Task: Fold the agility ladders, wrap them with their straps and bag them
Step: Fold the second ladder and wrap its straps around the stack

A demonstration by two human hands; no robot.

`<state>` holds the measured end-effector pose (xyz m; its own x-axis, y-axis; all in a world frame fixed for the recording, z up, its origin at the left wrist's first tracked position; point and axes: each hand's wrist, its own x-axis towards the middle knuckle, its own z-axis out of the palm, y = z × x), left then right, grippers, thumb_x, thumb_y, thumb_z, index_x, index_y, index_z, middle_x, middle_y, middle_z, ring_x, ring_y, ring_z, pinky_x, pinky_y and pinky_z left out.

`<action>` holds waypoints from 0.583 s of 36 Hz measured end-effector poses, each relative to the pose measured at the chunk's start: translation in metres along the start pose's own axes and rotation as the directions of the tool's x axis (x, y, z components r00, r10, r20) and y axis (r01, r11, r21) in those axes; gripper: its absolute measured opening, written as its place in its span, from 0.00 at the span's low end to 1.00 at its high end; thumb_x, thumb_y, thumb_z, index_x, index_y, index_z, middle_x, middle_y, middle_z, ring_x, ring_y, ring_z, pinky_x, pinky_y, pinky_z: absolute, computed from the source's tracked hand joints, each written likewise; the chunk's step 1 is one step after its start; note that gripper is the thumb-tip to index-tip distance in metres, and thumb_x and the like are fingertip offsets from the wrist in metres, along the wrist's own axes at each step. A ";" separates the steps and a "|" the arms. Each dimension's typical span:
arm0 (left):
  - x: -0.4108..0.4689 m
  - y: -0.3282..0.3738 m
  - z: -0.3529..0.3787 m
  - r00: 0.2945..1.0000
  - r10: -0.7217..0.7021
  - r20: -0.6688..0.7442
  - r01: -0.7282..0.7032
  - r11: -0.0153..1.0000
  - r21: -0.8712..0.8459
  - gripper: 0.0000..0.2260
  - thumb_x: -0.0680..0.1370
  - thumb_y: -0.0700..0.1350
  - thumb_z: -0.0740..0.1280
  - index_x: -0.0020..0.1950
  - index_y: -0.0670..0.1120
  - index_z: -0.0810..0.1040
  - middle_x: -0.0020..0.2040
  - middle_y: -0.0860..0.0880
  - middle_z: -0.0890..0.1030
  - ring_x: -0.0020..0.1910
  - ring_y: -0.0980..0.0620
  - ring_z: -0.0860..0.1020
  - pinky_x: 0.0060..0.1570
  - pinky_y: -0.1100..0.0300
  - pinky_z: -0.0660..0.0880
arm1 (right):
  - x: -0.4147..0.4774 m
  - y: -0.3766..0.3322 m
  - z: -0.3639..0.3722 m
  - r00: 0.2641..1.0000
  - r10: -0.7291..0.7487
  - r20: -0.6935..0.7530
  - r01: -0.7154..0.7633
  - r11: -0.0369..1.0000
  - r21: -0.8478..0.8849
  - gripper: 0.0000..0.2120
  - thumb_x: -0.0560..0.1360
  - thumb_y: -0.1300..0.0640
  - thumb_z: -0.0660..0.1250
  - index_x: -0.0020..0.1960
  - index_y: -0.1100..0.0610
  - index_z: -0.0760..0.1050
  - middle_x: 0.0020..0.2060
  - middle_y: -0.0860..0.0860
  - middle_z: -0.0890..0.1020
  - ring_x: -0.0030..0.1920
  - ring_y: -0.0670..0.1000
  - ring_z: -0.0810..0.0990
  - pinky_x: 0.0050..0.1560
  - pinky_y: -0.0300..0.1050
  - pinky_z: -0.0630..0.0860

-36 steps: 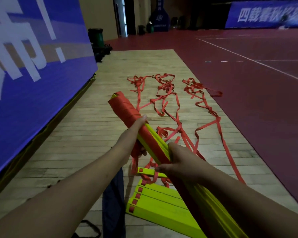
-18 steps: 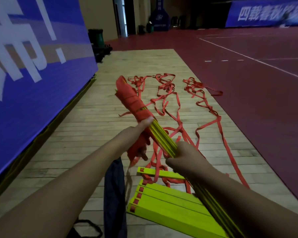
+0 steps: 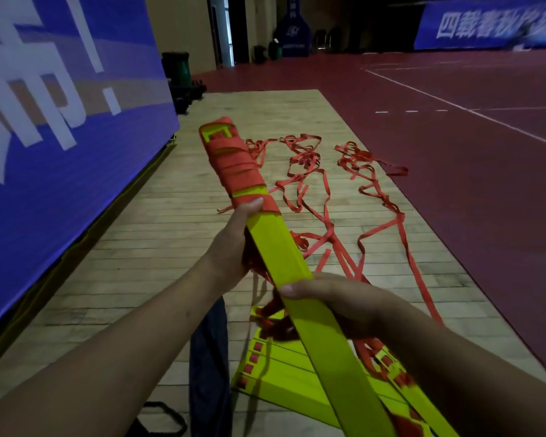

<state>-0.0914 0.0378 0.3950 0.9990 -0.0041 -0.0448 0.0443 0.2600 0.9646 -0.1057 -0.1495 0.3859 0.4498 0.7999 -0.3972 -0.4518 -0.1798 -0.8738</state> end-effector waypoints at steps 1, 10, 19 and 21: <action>0.000 0.001 -0.001 1.000 0.010 0.014 -0.010 1.000 0.016 0.17 0.74 0.59 0.67 0.50 0.46 0.78 0.38 0.47 0.83 0.40 0.47 0.83 0.47 0.49 0.79 | 0.005 0.004 0.002 0.996 -0.004 0.088 -0.003 0.997 0.081 0.21 0.76 0.53 0.69 0.63 0.63 0.70 0.52 0.59 0.84 0.50 0.60 0.83 0.54 0.53 0.81; 0.004 0.007 -0.021 0.980 -0.170 -0.105 0.200 0.837 0.510 0.32 0.68 0.73 0.60 0.50 0.45 0.79 0.43 0.43 0.86 0.44 0.42 0.85 0.53 0.48 0.81 | 0.000 0.000 0.009 0.925 -0.120 -0.361 0.042 0.975 -0.217 0.11 0.77 0.58 0.71 0.57 0.59 0.74 0.38 0.56 0.82 0.34 0.53 0.82 0.33 0.46 0.80; 0.009 -0.025 -0.011 0.980 -0.165 -0.108 0.195 0.882 0.429 0.32 0.68 0.70 0.69 0.50 0.41 0.80 0.33 0.47 0.80 0.31 0.49 0.80 0.38 0.54 0.76 | 0.014 0.013 0.017 0.714 -0.322 -0.622 -0.283 0.679 -0.677 0.11 0.79 0.52 0.68 0.55 0.56 0.70 0.44 0.55 0.80 0.40 0.54 0.83 0.43 0.54 0.84; 0.008 -0.030 -0.007 0.983 -0.128 -0.135 0.175 0.883 0.435 0.27 0.71 0.67 0.70 0.45 0.42 0.81 0.33 0.47 0.80 0.31 0.48 0.80 0.41 0.53 0.76 | 0.015 0.017 0.021 0.676 -0.403 -0.617 -0.359 0.551 -0.753 0.12 0.79 0.50 0.67 0.57 0.55 0.68 0.45 0.51 0.78 0.43 0.53 0.82 0.44 0.51 0.81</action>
<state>-0.0845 0.0366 0.3640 0.9749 0.0929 -0.2023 0.2169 -0.1912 0.9573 -0.1229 -0.1287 0.3707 0.9615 0.2598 -0.0897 0.1696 -0.8177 -0.5501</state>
